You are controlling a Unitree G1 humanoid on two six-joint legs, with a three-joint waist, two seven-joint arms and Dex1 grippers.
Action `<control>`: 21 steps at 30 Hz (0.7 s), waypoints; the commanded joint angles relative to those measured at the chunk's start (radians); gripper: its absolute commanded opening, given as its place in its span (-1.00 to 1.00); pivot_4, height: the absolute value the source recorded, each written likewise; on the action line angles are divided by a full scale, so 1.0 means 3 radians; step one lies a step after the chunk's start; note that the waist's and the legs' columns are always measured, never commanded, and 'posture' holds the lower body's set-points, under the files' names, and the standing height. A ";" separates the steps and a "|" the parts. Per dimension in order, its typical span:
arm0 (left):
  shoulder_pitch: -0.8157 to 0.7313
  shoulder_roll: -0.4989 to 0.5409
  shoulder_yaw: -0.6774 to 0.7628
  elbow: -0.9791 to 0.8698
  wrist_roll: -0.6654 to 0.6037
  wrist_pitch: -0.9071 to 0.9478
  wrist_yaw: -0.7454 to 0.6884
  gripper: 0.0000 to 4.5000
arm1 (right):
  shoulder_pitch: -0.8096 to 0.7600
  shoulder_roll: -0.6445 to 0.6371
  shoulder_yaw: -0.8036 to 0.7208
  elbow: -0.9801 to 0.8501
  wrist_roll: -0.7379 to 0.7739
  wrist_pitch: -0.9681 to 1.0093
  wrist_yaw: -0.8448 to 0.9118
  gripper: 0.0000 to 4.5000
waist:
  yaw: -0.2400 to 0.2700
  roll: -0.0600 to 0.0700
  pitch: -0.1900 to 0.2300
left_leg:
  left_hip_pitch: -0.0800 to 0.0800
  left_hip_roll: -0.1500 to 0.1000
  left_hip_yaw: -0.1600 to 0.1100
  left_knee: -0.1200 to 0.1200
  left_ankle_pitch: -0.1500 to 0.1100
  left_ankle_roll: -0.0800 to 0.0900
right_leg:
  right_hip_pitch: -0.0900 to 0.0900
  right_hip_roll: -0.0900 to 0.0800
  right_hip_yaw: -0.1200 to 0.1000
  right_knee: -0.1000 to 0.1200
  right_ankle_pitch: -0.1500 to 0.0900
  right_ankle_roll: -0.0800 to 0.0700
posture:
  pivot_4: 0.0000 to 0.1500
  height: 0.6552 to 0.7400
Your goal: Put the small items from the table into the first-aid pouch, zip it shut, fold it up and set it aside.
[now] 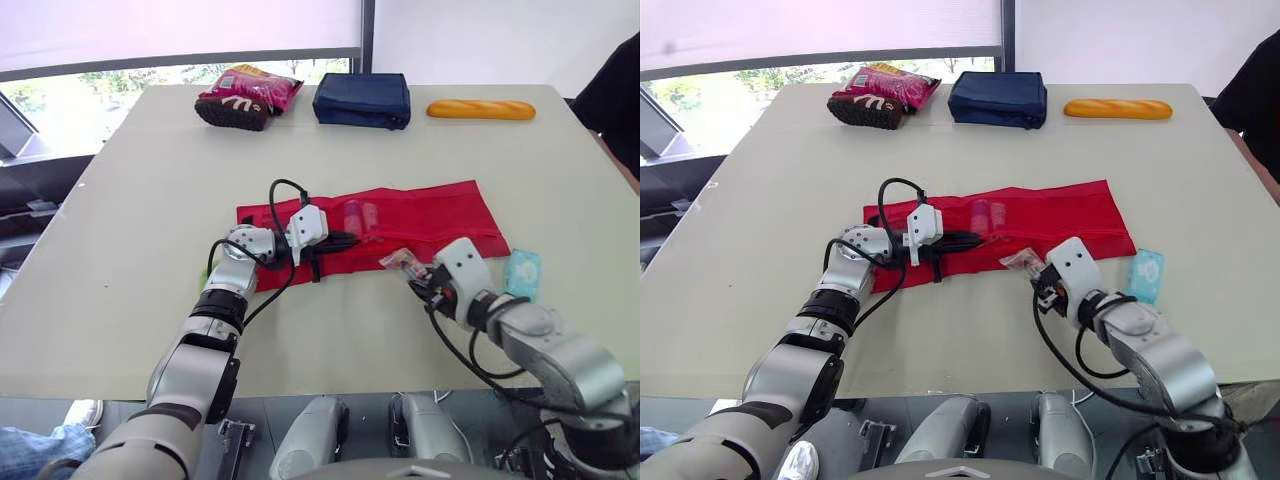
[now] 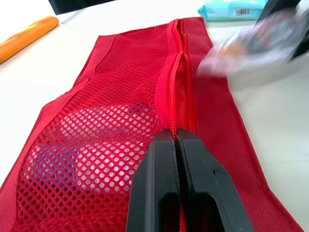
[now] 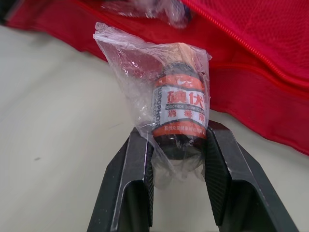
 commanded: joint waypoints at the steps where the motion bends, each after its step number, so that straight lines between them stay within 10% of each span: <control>1: -0.0005 -0.0048 -0.0014 -0.0206 -0.0045 0.0037 0.0004 -1.00 | -0.0157 0.0109 0.0069 0.0135 -0.0139 -0.0054 -0.0139 -0.62 | 0.0000 0.0000 0.0000 | 0.0000 0.0000 0.0000 0.0000 0.0000 0.0000 | -0.0001 0.0000 0.0000 0.0001 0.0000 0.0000 | 1.00 0.99; 21: 0.0096 -0.0138 -0.0192 -0.0415 -0.0018 0.0068 -0.0125 -1.00 | -0.0614 0.0644 0.0228 0.0690 -0.0621 -0.0535 -0.0359 -0.62 | -0.0018 0.0002 -0.0001 | -0.0001 -0.0001 0.0002 0.0000 0.0001 -0.0001 | -0.0005 0.0002 0.0004 0.0002 0.0000 -0.0001 | 1.00 0.99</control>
